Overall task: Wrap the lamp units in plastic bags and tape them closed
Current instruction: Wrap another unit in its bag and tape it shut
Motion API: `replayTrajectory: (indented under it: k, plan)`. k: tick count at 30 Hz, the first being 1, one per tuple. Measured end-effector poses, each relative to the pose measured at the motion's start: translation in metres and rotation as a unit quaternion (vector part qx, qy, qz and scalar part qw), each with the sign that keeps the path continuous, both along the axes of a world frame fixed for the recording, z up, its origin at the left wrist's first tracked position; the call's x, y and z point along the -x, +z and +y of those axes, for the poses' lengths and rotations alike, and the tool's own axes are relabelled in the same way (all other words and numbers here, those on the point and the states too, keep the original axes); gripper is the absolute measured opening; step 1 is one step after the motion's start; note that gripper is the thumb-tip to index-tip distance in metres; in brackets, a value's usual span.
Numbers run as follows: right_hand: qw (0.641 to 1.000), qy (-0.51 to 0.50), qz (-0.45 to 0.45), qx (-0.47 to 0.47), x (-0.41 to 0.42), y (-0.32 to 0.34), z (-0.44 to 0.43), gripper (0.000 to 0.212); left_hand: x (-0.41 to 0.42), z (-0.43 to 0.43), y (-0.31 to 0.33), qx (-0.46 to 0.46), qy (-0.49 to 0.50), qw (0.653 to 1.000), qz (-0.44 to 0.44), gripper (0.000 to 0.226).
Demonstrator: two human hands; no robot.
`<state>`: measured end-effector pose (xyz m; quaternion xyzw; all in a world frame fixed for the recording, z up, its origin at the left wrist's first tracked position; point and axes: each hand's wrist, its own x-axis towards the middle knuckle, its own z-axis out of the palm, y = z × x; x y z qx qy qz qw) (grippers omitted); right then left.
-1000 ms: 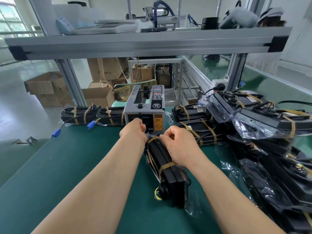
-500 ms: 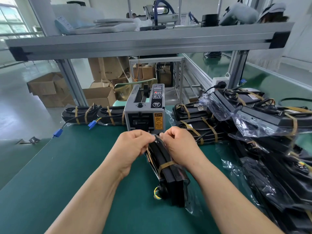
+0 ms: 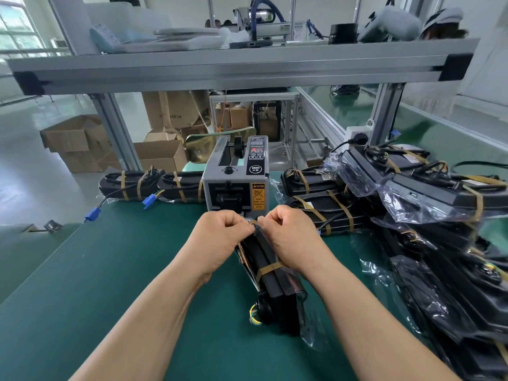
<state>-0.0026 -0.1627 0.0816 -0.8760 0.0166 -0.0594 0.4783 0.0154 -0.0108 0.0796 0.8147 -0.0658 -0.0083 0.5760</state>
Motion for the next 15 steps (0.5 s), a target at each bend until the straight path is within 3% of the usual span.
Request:
replayTrajectory:
  k: [15]
  plan:
    - [1.0, 0.001, -0.003, -0.013, 0.0007, -0.0001, 0.0028, 0.022, 0.0046, -0.0003, 0.0018, -0.032, 0.025, 0.999, -0.006, 0.018]
